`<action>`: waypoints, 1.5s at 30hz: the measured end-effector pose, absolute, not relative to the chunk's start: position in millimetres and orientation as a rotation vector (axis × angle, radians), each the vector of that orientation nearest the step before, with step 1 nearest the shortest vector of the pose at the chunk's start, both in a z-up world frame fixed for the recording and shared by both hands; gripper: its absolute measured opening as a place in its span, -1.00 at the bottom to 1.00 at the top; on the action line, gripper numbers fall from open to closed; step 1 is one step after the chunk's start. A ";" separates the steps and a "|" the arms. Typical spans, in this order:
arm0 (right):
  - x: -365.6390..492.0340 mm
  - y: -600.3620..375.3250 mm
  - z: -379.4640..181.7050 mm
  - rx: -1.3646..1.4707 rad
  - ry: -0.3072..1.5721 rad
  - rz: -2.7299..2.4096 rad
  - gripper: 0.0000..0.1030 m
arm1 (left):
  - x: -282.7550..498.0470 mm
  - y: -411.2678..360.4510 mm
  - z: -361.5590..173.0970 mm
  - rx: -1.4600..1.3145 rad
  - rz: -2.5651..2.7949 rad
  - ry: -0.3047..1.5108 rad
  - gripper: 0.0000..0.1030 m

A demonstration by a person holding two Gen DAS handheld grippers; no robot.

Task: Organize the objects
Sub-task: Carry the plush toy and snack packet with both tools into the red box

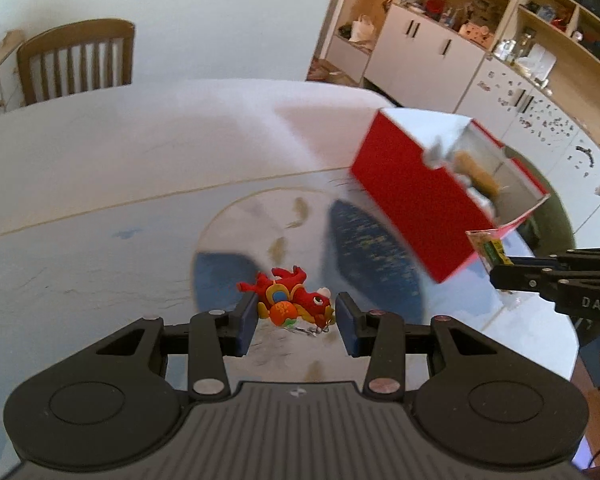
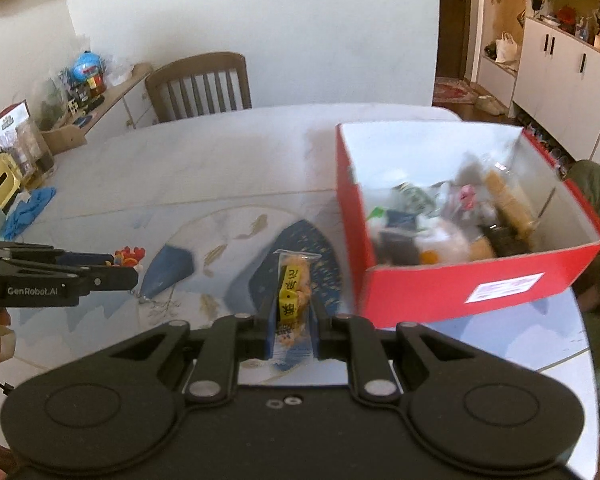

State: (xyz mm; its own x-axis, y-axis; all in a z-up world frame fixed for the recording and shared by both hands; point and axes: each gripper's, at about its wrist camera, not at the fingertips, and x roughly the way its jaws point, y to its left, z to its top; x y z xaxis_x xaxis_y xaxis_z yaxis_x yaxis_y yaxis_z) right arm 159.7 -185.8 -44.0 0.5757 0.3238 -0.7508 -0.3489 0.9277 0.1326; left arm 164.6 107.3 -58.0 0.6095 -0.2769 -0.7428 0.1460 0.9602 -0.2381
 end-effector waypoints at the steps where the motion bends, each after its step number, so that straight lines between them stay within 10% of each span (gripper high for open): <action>1: 160.6 -191.1 -40.9 -0.030 0.868 0.393 -0.68 | 164.6 100.8 -53.7 -0.159 -0.253 0.877 -0.21; 32: 253.2 -341.8 -37.5 0.002 0.834 0.311 -0.68 | 261.6 -110.2 20.5 -0.026 -0.410 0.739 -0.21; 45: 293.9 -331.7 -71.3 -0.073 0.901 0.363 -0.69 | 324.2 -156.8 -25.0 0.042 -0.386 0.825 -0.20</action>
State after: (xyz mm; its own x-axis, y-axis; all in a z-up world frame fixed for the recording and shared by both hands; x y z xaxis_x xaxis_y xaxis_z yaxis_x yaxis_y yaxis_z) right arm 293.9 -331.7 -71.3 0.5645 0.2775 -0.7774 -0.3384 0.9368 0.0887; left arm 324.2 -156.8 -25.0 0.6129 -0.3187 -0.7230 0.3512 0.9296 -0.1120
